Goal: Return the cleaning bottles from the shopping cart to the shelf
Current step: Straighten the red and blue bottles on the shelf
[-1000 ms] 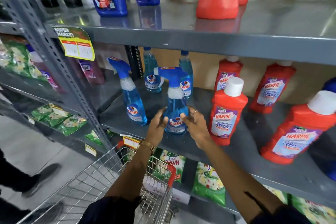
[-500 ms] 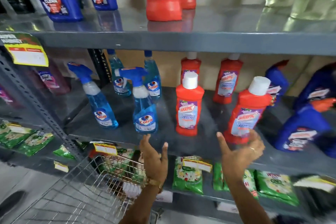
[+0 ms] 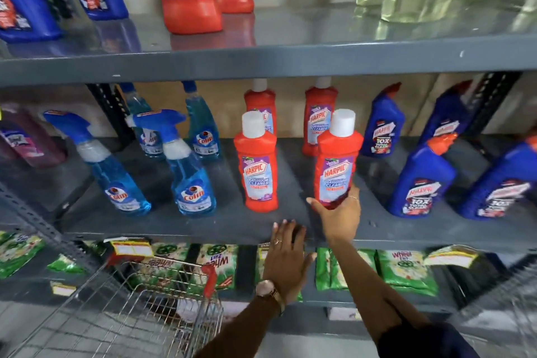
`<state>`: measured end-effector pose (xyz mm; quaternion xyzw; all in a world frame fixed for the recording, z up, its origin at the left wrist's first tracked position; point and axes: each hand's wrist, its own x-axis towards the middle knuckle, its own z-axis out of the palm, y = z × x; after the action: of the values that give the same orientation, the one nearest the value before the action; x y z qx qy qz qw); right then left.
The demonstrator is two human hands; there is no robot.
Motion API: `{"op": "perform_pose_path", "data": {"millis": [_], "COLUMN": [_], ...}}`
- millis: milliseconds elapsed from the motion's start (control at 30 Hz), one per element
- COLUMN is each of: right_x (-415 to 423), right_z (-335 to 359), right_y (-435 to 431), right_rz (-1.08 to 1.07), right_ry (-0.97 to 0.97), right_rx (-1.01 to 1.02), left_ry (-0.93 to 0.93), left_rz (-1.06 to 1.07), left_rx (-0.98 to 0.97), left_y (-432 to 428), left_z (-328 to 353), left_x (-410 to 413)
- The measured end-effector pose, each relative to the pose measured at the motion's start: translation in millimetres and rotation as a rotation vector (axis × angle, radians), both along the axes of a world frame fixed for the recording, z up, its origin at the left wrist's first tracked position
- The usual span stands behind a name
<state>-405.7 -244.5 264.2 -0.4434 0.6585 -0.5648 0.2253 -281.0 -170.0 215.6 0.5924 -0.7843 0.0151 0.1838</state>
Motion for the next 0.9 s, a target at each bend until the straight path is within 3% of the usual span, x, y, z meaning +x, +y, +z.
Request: {"op": "perform_pose_path", "data": {"millis": [167,333,400,567,900], "right_x": [-10.3,-57.6,-82.2,-130.0,-125.1], "right_z": [0.8,-0.1,1.4,5.1,4.0], "right_y": [5.9,39.6,39.0,12.4,8.7], "right_rz": [0.074,-0.281,-0.388,-0.267,-0.264], "right_ry": [-0.005,0.065,0.078,0.012,0.038], "right_rx": [-0.015,-0.244,-0.207,-0.020,0.025], "left_ry": [0.003,0.001,0.003,0.022,-0.097], "left_rz": [0.000,-0.050,-0.051,-0.004,0.000], "left_rx": [-0.002,-0.050,-0.049,-0.030,-0.024], "left_y": [-2.1,-9.2,-11.5,-16.4,-16.4], "left_z": [3.2,2.1,1.7,-2.5,-3.2], "left_x": [-7.9,-21.0,-28.3,-41.7,-38.7]}}
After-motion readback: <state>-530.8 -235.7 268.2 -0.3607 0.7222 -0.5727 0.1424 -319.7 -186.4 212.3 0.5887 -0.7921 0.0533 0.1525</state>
